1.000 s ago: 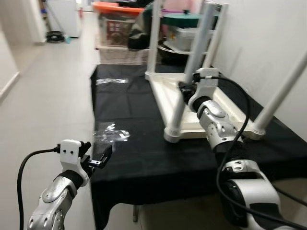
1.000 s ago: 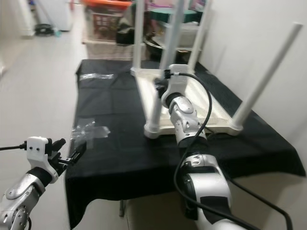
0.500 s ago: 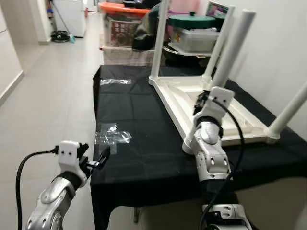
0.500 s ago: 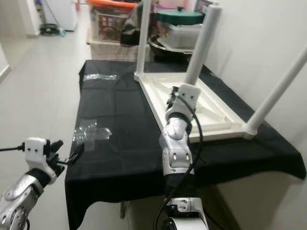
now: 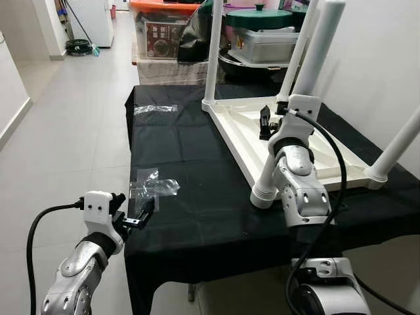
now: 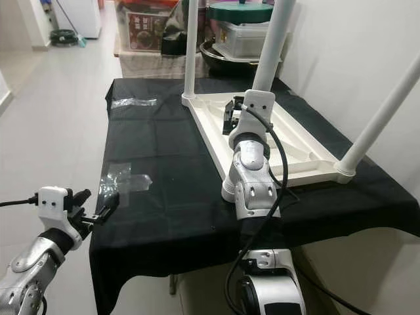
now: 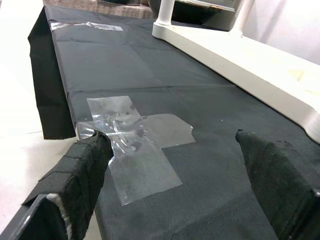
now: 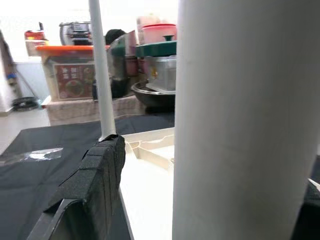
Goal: Building children table
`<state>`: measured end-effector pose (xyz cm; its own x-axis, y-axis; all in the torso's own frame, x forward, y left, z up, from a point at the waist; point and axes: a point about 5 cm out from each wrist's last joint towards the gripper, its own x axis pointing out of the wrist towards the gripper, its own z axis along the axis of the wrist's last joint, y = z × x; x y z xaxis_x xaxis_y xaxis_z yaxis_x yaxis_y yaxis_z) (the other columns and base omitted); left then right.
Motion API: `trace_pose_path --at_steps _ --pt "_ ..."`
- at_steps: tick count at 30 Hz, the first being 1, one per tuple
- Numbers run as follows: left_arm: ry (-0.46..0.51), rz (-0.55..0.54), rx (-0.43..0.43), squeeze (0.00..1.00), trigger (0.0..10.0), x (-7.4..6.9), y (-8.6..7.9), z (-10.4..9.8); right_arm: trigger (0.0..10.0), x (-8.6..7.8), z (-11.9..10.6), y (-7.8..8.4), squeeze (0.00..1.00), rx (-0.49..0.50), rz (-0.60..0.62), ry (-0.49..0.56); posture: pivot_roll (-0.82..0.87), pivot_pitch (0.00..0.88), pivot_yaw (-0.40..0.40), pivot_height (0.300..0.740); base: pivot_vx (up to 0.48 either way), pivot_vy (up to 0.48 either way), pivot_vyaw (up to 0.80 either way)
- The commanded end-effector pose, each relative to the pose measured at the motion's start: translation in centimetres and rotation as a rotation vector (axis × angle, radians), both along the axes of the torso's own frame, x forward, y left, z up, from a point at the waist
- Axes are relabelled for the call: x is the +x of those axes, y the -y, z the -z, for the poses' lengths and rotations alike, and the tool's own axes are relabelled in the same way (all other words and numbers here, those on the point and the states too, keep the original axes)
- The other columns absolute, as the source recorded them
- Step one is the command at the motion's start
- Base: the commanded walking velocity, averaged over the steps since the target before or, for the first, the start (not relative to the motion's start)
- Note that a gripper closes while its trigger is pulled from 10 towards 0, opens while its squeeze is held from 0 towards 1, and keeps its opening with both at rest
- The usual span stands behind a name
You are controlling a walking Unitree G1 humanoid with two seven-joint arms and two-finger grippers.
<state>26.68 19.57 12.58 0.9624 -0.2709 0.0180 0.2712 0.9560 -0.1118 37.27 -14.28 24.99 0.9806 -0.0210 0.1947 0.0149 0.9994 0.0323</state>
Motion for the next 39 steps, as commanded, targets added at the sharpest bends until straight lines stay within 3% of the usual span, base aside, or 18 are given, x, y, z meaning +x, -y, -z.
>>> trace_pose_path --at_steps 1,2,3,4,5,6,8,9,11,13,14,22,24,26,27,28,33,39 --pt "-0.028 -0.010 0.005 0.00 10.0 -0.1 -0.2 0.7 10.0 0.8 -0.2 -0.8 0.00 -0.177 -0.504 -0.017 0.06 0.000 -0.093 0.740 0.000 0.000 0.00" --pt "-0.028 -0.010 0.005 0.00 10.0 -0.1 -0.2 0.7 10.0 0.8 -0.2 -0.8 0.00 -0.177 -0.504 -0.017 0.06 0.000 -0.093 0.740 0.000 0.000 0.00" --pt "-0.024 -0.011 0.006 0.00 10.0 0.0 -0.2 0.6 7.4 0.5 1.0 -1.0 0.00 -0.284 -0.797 -0.073 0.07 0.000 -0.094 0.740 0.000 0.000 0.00" --pt "-0.023 -0.010 0.006 0.00 10.0 0.1 -0.2 0.6 7.4 0.3 1.3 -1.3 0.00 -0.292 -0.837 -0.081 0.07 0.000 -0.094 0.740 0.000 0.000 0.00" --pt "-0.023 -0.010 0.006 0.00 10.0 0.1 -0.2 0.6 7.4 0.3 1.3 -1.3 0.00 -0.292 -0.837 -0.081 0.07 0.000 -0.094 0.740 0.000 0.000 0.00" --pt "-0.023 -0.009 0.007 0.00 10.0 0.1 -0.2 0.6 5.5 0.2 1.6 -1.7 0.00 -0.297 -0.882 -0.087 0.07 0.000 -0.094 0.740 0.000 0.000 0.00" --pt "-0.022 -0.009 0.007 0.00 10.0 0.1 -0.2 0.6 5.5 0.1 1.7 -1.9 0.00 -0.300 -0.912 -0.092 0.07 0.000 -0.094 0.740 0.000 0.000 0.00" --pt "-0.022 -0.009 0.007 0.00 10.0 0.1 -0.2 0.6 5.0 0.0 1.8 -2.0 0.00 -0.301 -0.926 -0.096 0.07 0.000 -0.094 0.740 0.000 0.000 0.00" --pt "-0.022 -0.007 0.008 0.00 10.0 0.1 -0.1 0.6 1.9 0.3 2.0 -2.2 0.00 -0.301 -0.937 -0.106 0.07 0.000 -0.102 0.740 0.000 0.000 0.00" --pt "-0.022 -0.006 0.008 0.00 10.0 0.1 -0.1 0.6 1.9 0.5 2.1 -2.3 0.00 -0.296 -0.932 -0.112 0.07 0.000 -0.102 0.740 0.000 0.000 0.00" --pt "-0.022 -0.006 0.007 0.00 10.0 0.1 0.0 0.6 0.0 0.7 2.2 -2.2 0.00 -0.285 -0.938 -0.120 0.07 0.000 -0.104 0.740 0.000 0.000 0.00" --pt "-0.029 -0.004 0.003 0.00 10.0 -0.2 0.2 1.0 0.0 1.9 2.4 -1.1 0.00 -0.183 -0.782 -0.129 0.06 0.000 -0.101 0.740 0.000 0.000 0.00" --pt "-0.031 -0.002 0.003 0.00 10.0 -0.3 0.2 1.0 0.0 2.6 3.0 -0.2 0.00 -0.097 -0.548 -0.155 0.06 0.000 -0.101 0.740 0.000 0.000 0.00" --pt "-0.033 -0.002 0.004 0.00 10.0 -0.3 0.2 1.0 0.0 3.1 3.7 1.7 0.00 -0.015 -0.174 -0.209 0.06 0.000 -0.100 0.740 0.000 0.000 0.00" --pt "-0.033 -0.002 0.004 0.00 10.0 -0.3 0.2 1.0 0.0 3.1 3.7 1.7 0.00 -0.015 -0.174 -0.209 0.06 0.000 -0.100 0.740 0.000 0.000 0.00" --pt "-0.034 -0.004 0.002 0.00 10.0 -0.3 0.1 1.0 0.0 2.4 5.2 3.4 0.00 0.006 0.113 -0.267 0.06 0.000 -0.098 0.740 0.000 0.000 0.00" --pt "-0.043 0.004 0.001 0.00 10.0 -0.4 0.3 1.2 0.0 0.0 6.9 1.1 0.00 0.051 0.182 -0.280 0.05 0.000 -0.083 0.740 0.000 0.000 0.00" --pt "-0.044 0.009 0.002 0.00 10.0 -0.4 0.3 1.2 0.0 -0.2 6.9 -0.5 0.00 0.065 0.196 -0.295 0.05 0.000 -0.083 0.740 0.000 0.000 0.00"
